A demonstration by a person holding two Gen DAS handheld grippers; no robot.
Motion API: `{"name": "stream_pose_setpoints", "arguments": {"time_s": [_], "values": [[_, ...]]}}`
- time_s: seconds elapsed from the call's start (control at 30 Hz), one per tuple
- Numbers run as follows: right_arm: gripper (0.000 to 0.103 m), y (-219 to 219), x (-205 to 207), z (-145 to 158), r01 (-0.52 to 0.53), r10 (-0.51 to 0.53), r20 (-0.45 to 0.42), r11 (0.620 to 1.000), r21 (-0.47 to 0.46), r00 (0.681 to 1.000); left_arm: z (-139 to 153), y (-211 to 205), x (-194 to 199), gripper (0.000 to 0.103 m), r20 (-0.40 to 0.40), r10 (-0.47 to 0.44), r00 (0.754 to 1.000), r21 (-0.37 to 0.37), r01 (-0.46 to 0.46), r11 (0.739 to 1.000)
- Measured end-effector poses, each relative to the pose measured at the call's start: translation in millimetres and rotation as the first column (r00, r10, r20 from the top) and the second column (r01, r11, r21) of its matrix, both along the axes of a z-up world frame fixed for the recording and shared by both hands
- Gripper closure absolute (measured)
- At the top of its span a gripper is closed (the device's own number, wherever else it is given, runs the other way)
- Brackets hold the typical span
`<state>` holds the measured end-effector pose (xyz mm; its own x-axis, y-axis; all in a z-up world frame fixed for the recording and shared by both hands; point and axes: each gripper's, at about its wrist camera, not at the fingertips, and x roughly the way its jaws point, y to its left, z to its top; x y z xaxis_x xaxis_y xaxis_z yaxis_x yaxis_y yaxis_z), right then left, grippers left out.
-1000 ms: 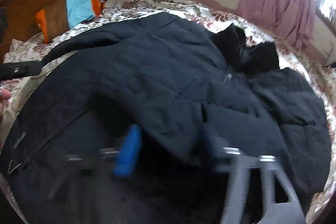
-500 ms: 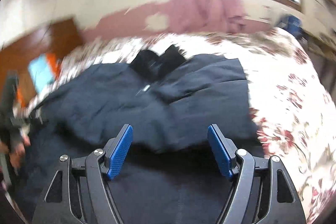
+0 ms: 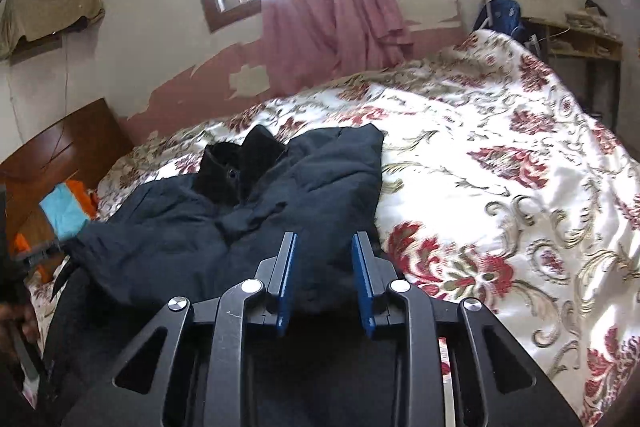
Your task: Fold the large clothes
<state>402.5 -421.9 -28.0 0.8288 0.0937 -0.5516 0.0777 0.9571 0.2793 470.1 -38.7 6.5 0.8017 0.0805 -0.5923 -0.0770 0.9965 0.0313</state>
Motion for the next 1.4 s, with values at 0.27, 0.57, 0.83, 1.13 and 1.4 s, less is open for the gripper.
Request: {"name": "stream_pose_setpoints", "arguments": {"time_s": [0.27, 0.57, 0.83, 1.13, 1.4], "values": [[0.081, 34, 38, -34, -0.108, 0.099, -0.114, 0.992, -0.072, 0.989, -30, 29, 30, 0.098, -0.047, 0.099, 0.994, 0.13, -0.092, 0.987], [0.083, 40, 62, -68, -0.089, 0.065, -0.231, 0.992, -0.094, 0.971, -74, 41, 36, 0.097, -0.134, 0.142, 0.981, 0.098, -0.13, 0.987], [0.056, 36, 45, -52, -0.109, 0.104, -0.148, 0.994, -0.025, 0.984, -67, 82, 11, 0.036, -0.091, 0.114, 0.989, -0.195, -0.13, 0.972], [0.026, 64, -14, -16, -0.114, 0.109, -0.075, 0.991, -0.072, 0.991, -81, 172, -51, 0.015, -0.11, 0.219, 0.97, -0.488, -0.244, 0.838], [0.021, 108, -78, -5, -0.167, 0.158, -0.086, 0.981, -0.099, 0.984, -125, 274, -86, 0.014, -0.179, 0.298, 0.938, -0.698, -0.334, 0.633]]}}
